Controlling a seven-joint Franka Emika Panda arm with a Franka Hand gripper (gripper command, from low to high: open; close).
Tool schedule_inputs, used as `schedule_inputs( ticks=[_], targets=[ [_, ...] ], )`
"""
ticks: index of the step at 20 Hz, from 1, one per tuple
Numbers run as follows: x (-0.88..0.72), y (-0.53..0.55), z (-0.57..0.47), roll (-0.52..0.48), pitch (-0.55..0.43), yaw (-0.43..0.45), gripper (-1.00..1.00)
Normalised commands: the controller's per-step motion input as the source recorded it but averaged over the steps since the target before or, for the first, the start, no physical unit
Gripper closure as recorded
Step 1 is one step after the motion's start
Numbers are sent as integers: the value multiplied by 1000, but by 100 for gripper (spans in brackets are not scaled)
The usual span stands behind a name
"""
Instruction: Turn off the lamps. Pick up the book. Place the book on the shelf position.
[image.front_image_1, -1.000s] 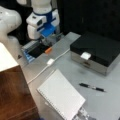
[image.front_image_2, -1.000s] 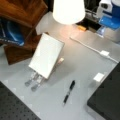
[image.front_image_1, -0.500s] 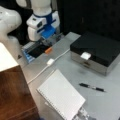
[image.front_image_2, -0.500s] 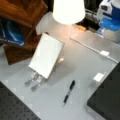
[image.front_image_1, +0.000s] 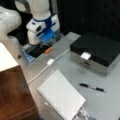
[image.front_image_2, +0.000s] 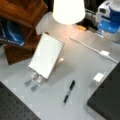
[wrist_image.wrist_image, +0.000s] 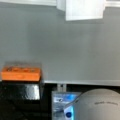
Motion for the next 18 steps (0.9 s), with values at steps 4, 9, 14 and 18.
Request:
schedule_inputs(
  ticks=[4, 9, 14, 18],
  targets=[
    [-232, 145, -236, 94, -179, -19, 100],
    [-225, 159, -142, 100, -155, -61, 100],
    [-183, 153, -106, 93, -144, -95, -100],
    [-149, 124, -56, 91, -121, -106, -100]
  ],
)
